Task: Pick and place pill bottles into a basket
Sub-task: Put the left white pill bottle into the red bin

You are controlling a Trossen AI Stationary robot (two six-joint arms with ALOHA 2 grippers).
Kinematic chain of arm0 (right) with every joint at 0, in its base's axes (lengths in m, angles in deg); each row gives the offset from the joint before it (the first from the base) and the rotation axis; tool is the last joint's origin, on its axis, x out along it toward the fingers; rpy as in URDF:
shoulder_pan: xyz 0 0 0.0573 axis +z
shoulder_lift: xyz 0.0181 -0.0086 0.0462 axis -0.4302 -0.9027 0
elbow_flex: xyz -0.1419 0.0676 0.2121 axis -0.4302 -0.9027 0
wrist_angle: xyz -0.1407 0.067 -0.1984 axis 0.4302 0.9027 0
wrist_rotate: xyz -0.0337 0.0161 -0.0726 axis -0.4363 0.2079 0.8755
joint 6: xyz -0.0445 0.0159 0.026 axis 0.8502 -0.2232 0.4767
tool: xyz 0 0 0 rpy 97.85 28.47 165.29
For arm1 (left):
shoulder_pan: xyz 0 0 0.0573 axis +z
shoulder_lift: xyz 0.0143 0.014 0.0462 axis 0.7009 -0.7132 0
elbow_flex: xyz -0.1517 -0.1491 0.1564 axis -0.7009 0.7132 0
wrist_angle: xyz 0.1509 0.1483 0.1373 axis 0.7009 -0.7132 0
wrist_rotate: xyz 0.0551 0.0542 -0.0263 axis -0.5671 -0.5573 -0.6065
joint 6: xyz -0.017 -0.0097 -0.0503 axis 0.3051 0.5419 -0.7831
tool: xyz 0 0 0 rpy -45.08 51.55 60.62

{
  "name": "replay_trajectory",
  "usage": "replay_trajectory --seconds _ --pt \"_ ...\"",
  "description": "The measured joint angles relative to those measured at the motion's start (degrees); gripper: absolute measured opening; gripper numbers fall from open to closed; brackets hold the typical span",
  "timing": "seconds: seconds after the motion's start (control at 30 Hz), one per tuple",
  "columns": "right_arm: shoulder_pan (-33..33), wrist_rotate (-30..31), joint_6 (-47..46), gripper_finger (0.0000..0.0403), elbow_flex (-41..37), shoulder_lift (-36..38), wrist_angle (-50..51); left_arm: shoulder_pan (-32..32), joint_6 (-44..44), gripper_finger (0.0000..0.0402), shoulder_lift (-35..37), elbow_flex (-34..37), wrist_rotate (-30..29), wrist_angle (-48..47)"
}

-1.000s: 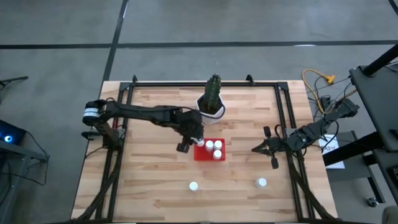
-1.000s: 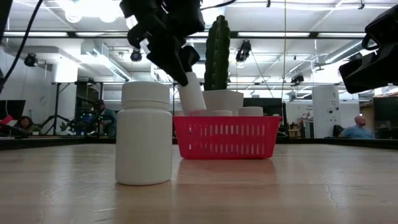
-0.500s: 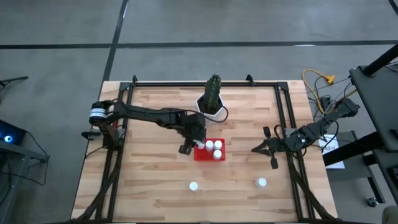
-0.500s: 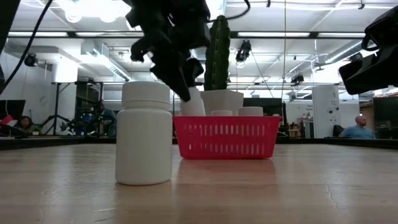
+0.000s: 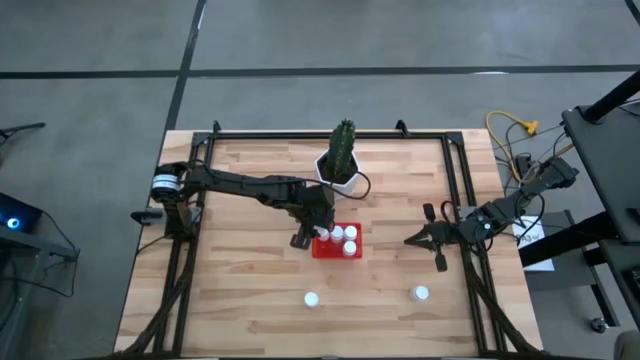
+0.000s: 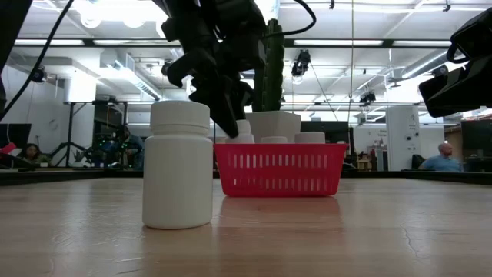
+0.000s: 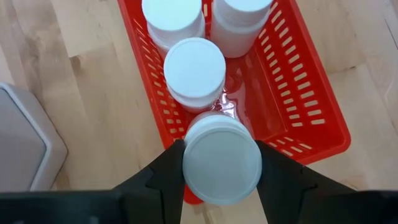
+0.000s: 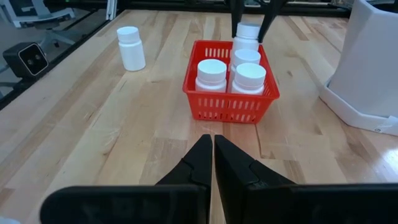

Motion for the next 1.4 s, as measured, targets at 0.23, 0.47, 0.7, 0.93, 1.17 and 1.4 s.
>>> replay_trajectory --seconds 0.23,0.47,0.7,0.93,1.17,1.4 --pt "0.01 0.0 0.0 0.0009 0.0 0.0 0.0 0.0 -0.06 0.0142 -0.16 0.04 -0.02 1.47" --pt "0.02 0.0 0.02 0.0009 0.0 -0.06 0.0 0.02 -0.06 0.0142 -1.17 0.11 0.0 1.7" --pt "0.02 0.01 0.0 0.0009 0.0 -0.01 -0.04 0.02 -0.06 0.015 -1.4 0.2 -0.01 1.58" --pt "0.01 0.02 0.0 0.0008 0.0 0.0 -0.02 0.02 -0.06 0.0154 -1.4 0.32 -0.31 1.46" --pt "0.0 0.02 0.0 0.0008 0.0 0.0 -0.04 0.02 -0.06 0.0156 -1.4 0.31 -0.59 1.73" --pt "0.02 0.01 0.0 0.0008 0.0 0.0 -0.02 0.54 -0.17 0.0157 -1.4 0.42 -0.63 1.92"
